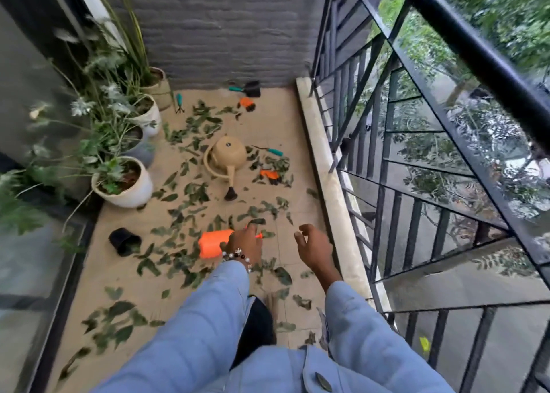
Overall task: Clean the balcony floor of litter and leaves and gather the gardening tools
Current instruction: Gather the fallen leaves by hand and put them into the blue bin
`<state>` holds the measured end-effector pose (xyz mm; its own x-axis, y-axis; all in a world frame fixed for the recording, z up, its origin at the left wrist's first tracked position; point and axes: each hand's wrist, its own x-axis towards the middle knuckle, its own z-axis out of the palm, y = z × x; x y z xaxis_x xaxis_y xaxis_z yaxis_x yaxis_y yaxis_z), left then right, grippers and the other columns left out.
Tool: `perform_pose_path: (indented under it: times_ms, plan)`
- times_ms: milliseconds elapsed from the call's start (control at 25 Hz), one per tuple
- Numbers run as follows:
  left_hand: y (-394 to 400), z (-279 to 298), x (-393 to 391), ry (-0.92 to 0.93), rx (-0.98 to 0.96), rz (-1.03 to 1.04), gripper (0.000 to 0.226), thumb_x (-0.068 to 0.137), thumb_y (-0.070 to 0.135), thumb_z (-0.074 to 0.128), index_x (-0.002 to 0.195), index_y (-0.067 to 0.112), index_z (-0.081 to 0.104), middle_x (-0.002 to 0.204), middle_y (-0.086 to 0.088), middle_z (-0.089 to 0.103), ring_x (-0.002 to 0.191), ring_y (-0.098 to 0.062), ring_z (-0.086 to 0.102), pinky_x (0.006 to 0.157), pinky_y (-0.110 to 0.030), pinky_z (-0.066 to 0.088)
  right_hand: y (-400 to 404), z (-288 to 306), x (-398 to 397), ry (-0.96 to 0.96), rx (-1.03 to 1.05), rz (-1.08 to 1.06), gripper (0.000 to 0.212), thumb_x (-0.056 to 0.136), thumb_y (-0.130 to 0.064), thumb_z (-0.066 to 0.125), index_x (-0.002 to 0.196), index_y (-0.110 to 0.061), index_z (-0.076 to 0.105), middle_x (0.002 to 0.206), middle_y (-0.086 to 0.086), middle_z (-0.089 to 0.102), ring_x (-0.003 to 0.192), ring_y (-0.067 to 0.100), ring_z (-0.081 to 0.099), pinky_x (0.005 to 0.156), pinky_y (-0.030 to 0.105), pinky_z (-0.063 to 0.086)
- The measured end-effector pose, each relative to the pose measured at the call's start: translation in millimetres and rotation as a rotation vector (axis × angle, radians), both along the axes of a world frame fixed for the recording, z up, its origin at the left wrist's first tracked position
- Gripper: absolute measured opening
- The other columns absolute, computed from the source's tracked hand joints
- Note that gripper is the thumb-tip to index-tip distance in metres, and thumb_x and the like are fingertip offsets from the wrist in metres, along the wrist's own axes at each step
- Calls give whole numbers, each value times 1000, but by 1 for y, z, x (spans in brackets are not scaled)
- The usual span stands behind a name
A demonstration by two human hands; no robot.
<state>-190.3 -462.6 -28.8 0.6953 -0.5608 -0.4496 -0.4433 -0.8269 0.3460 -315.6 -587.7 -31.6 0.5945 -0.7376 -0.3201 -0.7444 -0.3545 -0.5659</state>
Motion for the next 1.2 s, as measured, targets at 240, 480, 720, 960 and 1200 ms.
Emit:
perform_pose_path:
  times_ms: [240,480,720,960,1200]
  plan:
    - [-106,-13,87,-18,-40,-46,47,96,19,46,142,10,40,121,-18,61,113,-35,57,91,-39,48,-104,-4,88,58,-98,135,39,99,-32,45,132,-13,50,129,10,58,121,30,50,90,33,38]
    - [-204,10,207,-23,-26,-16,46,94,21,47,139,17,42,119,-17,62,110,-35,58,91,-42,48,-207,19,196,66,-114,122,36,97,-29,48,128,-12,54,128,10,59,119,29,51,88,35,41]
    - [-293,4,288,0,-3,31,43,95,23,46,137,20,42,122,-12,60,116,-34,54,96,-44,44,-298,3,286,56,-32,91,34,96,-33,49,126,-18,55,126,5,60,119,28,51,93,42,43]
    - [-422,-10,408,21,20,119,47,94,24,50,139,16,42,124,-17,60,117,-37,54,99,-49,43,-443,-8,416,56,-39,189,36,96,-36,48,126,-19,56,126,3,61,117,27,53,93,42,40]
    - [-531,9,514,133,-102,339,48,93,19,50,140,16,41,126,-17,59,118,-35,55,99,-46,46,-578,13,553,72,-93,384,36,96,-37,48,126,-18,56,126,5,61,118,29,52,92,40,44]
